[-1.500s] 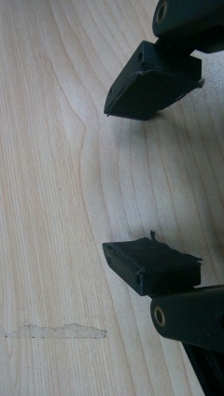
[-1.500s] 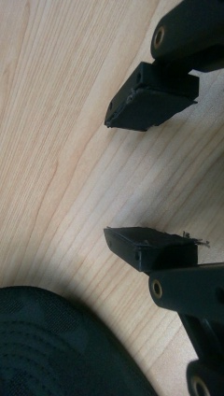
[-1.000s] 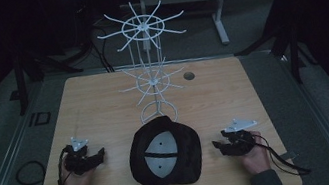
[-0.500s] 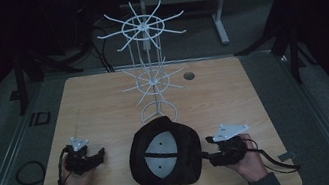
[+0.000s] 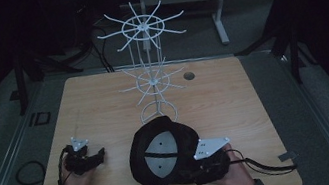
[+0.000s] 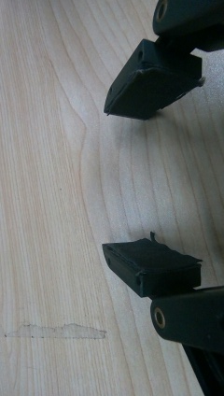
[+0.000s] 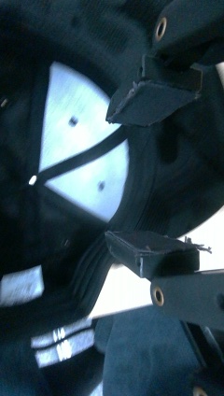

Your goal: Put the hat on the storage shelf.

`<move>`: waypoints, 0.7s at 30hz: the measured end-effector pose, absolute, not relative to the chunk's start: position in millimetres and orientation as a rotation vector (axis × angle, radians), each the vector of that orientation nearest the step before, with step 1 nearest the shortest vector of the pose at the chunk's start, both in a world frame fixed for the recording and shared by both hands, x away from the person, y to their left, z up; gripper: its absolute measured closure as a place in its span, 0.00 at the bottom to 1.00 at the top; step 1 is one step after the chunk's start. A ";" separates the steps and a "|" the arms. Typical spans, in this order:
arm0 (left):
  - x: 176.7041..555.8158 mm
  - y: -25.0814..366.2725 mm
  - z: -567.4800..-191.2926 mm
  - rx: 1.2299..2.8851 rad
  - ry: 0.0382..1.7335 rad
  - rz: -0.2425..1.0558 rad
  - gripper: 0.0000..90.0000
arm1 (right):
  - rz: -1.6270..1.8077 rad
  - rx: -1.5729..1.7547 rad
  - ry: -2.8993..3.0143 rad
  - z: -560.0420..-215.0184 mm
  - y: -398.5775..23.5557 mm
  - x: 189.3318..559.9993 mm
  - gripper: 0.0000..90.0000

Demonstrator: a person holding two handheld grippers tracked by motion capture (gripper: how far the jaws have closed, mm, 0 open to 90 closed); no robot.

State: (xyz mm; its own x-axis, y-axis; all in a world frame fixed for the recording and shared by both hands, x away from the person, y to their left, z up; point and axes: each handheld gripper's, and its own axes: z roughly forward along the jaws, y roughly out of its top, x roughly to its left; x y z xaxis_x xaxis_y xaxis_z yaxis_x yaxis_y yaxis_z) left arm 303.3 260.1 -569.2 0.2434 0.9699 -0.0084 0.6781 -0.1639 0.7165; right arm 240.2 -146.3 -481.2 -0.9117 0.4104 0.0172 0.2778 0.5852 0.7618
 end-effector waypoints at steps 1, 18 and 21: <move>303.3 260.1 -569.2 1.917 1.501 0.624 0.32 | 1.232 0.580 2.651 -481.2 -146.3 240.2 0.38; 303.3 260.1 -569.1 1.918 1.500 0.623 0.32 | 1.435 0.440 2.731 -463.3 -78.7 225.9 0.23; 303.3 260.1 -569.1 1.918 1.501 0.623 0.32 | 1.473 0.433 2.734 -463.1 -70.1 225.0 0.22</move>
